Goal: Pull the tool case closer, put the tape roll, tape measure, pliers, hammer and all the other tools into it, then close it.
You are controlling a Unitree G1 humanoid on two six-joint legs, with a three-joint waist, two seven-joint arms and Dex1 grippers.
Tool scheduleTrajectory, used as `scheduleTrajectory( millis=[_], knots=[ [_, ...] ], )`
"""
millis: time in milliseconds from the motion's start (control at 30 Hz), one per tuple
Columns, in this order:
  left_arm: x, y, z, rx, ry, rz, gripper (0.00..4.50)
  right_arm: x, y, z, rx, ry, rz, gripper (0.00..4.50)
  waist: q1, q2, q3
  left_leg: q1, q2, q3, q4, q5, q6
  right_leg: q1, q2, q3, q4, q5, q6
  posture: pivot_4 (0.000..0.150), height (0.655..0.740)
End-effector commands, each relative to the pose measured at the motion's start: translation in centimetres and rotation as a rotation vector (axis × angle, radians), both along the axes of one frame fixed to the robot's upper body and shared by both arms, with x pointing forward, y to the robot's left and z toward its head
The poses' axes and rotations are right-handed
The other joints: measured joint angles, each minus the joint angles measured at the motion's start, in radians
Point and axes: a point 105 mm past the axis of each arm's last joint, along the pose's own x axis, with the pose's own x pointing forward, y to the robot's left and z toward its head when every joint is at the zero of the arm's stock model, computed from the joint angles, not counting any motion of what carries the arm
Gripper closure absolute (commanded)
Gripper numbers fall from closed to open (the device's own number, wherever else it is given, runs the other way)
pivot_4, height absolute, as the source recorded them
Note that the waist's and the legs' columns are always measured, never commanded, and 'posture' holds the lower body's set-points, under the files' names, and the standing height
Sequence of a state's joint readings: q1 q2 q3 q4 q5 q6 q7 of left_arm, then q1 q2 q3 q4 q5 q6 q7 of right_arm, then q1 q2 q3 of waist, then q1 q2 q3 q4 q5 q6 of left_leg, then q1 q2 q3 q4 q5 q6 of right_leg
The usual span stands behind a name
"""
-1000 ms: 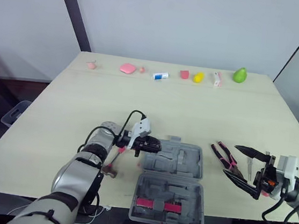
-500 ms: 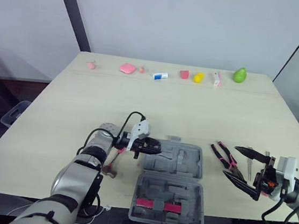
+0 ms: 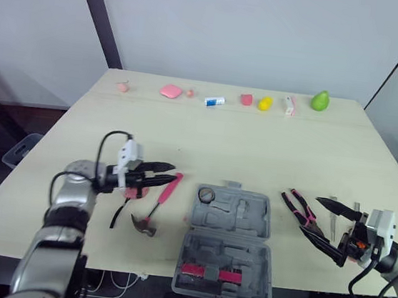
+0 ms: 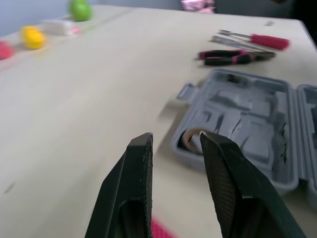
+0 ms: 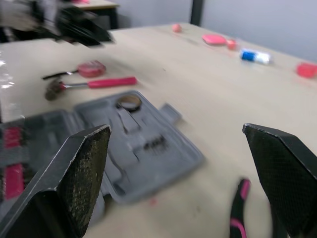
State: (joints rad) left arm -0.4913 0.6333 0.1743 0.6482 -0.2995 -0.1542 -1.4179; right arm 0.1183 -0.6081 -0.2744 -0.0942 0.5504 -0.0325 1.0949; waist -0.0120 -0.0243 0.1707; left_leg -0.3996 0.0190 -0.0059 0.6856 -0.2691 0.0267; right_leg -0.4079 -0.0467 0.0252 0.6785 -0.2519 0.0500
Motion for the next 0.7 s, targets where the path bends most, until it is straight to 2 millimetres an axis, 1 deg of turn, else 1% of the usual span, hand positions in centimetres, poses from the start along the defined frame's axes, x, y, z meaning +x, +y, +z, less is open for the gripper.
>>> scheduleTrajectory(
  millis=[33, 167, 267, 367, 400, 433, 467, 567, 633, 700],
  knots=[
    [-1.7, 2.8, 0.8, -0.01, -0.02, 0.118, 2.85, -0.3, -2.9, -0.2, -0.031, -0.019, -0.134, 0.0, 0.001, 0.0, 0.0, 0.0, 0.0, 0.0, 0.0, 0.0, 0.0, 0.0, 0.0, 0.0, 0.0, 0.0, 0.0, 0.15, 0.74],
    [-5.5, 6.1, -0.9, 0.024, 0.059, 0.244, 2.85, -1.8, -5.3, -1.8, -0.034, 0.031, -0.259, 0.0, 0.001, 0.001, 0.0, 0.001, 0.001, 0.001, -0.001, 0.0, 0.0, 0.0, -0.001, 0.0, 0.0, 0.0, 0.0, 0.15, 0.74],
    [-7.7, 8.3, -2.4, 0.021, 0.11, 0.37, 2.17, -3.3, -7.3, -3.1, -0.035, 0.073, -0.363, 0.0, 0.002, 0.001, 0.0, 0.002, 0.001, 0.001, -0.002, 0.0, 0.0, 0.0, -0.002, 0.0, 0.0, 0.0, -0.001, 0.15, 0.74],
    [-9.0, 9.1, -3.7, 0.026, 0.146, 0.431, 0.7, -4.1, -8.4, -3.7, -0.031, 0.084, -0.428, 0.0, 0.003, 0.002, 0.0, 0.002, 0.002, 0.002, -0.002, 0.0, 0.0, 0.0, -0.006, 0.0, -0.001, -0.001, -0.001, 0.15, 0.74],
    [-9.4, 9.3, -3.9, 0.017, 0.152, 0.454, 0.29, -4.4, -8.7, -4.0, -0.038, 0.089, -0.448, 0.0, 0.003, 0.002, 0.0, 0.003, 0.002, 0.003, -0.002, 0.0, 0.0, 0.0, -0.006, 0.0, -0.001, -0.001, -0.001, 0.15, 0.74],
    [-9.8, 9.7, -4.1, 0.005, 0.16, 0.482, 0.06, -4.8, -9.2, -4.3, -0.041, 0.095, -0.473, 0.0, 0.003, 0.002, 0.0, 0.003, 0.002, 0.003, -0.002, 0.0, 0.0, 0.001, -0.006, 0.0, -0.001, -0.001, -0.001, 0.15, 0.74],
    [-10.4, 10.2, -4.4, -0.001, 0.172, 0.512, 0.06, -5.3, -9.6, -4.6, -0.04, 0.102, -0.499, 0.0, 0.002, 0.002, -0.001, 0.004, 0.002, 0.004, -0.001, 0.0, 0.0, 0.001, -0.006, 0.001, -0.001, -0.002, -0.004, 0.15, 0.74],
    [-12.3, 10.9, -5.4, 0.018, 0.212, 0.551, 0.06, -6.8, -10.3, -5.4, -0.036, 0.13, -0.552, 0.0, 0.001, 0.002, -0.002, 0.005, 0.002, 0.005, -0.002, 0.0, 0.0, 0.002, -0.007, 0.002, -0.002, -0.003, -0.004, 0.15, 0.74],
    [-12.9, 11.2, -5.5, 0.019, 0.219, 0.564, 0.06, -7.7, -10.6, -5.9, -0.038, 0.152, -0.572, 0.0, 0.001, 0.003, -0.002, 0.005, 0.003, 0.005, -0.004, 0.0, 0.0, 0.001, -0.006, 0.001, -0.003, -0.003, -0.005, 0.15, 0.74],
    [-12.9, 11.3, -5.4, 0.02, 0.219, 0.569, 0.06, -8.1, -10.8, -6.3, -0.04, 0.162, -0.585, 0.0, 0.001, 0.003, -0.002, 0.005, 0.003, 0.005, -0.004, 0.0, 0.0, 0.001, -0.007, 0.001, -0.004, -0.003, -0.005, 0.15, 0.74]
  ],
)
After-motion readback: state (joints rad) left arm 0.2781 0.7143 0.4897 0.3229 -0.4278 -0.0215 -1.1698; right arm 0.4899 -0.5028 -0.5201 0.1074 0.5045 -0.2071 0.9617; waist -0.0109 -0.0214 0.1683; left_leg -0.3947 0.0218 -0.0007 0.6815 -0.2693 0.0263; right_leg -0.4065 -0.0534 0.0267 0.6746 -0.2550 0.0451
